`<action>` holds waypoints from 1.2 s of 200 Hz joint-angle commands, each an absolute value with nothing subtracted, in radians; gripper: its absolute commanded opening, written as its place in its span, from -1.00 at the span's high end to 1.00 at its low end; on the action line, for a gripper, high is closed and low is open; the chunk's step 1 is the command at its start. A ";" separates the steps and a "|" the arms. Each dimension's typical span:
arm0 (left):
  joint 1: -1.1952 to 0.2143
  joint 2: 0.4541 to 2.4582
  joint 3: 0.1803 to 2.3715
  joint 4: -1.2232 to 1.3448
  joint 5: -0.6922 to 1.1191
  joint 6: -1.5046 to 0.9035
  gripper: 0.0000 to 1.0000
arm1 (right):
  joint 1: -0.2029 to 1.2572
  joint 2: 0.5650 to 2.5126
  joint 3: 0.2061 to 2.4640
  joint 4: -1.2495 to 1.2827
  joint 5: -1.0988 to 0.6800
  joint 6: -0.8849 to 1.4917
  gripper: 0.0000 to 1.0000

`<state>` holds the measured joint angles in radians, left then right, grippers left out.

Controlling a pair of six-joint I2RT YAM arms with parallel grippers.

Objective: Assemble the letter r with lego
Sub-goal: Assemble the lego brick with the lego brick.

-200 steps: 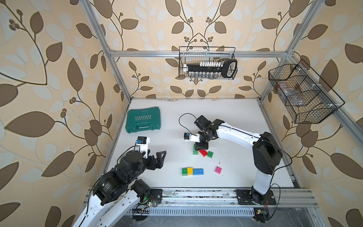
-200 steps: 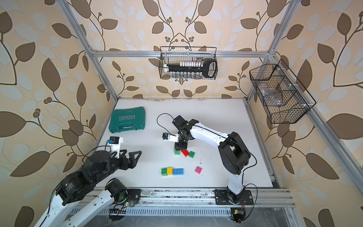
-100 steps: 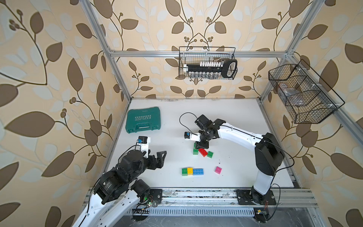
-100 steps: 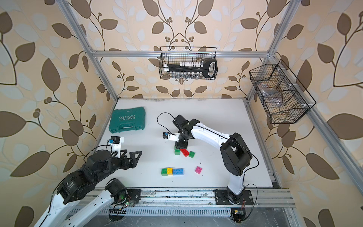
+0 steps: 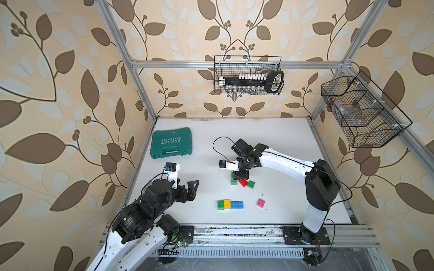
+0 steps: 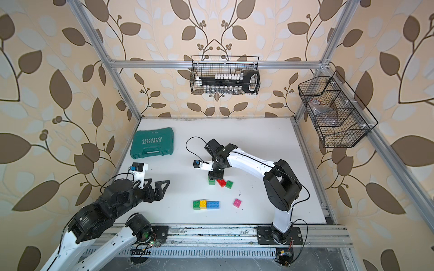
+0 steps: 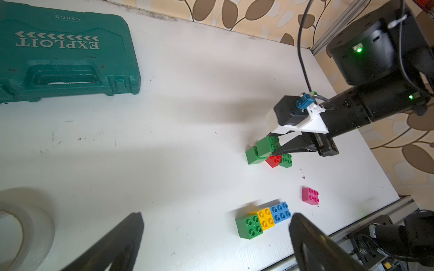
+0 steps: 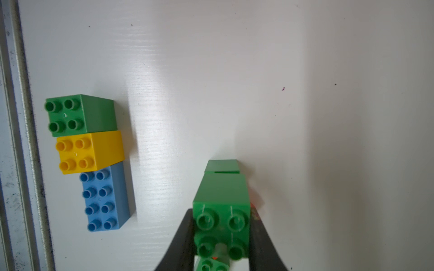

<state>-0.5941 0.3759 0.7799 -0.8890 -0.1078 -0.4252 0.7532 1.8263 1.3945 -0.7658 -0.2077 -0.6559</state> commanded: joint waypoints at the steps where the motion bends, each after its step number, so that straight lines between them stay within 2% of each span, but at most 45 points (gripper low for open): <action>1: -0.587 0.385 0.776 -0.867 -0.114 -0.420 -0.98 | 0.761 1.832 1.375 -0.767 -0.185 -0.666 1.00; 240: -0.587 0.390 0.776 -0.867 -0.117 -0.420 -0.98 | 0.780 1.896 1.416 -0.832 -0.129 -0.672 1.00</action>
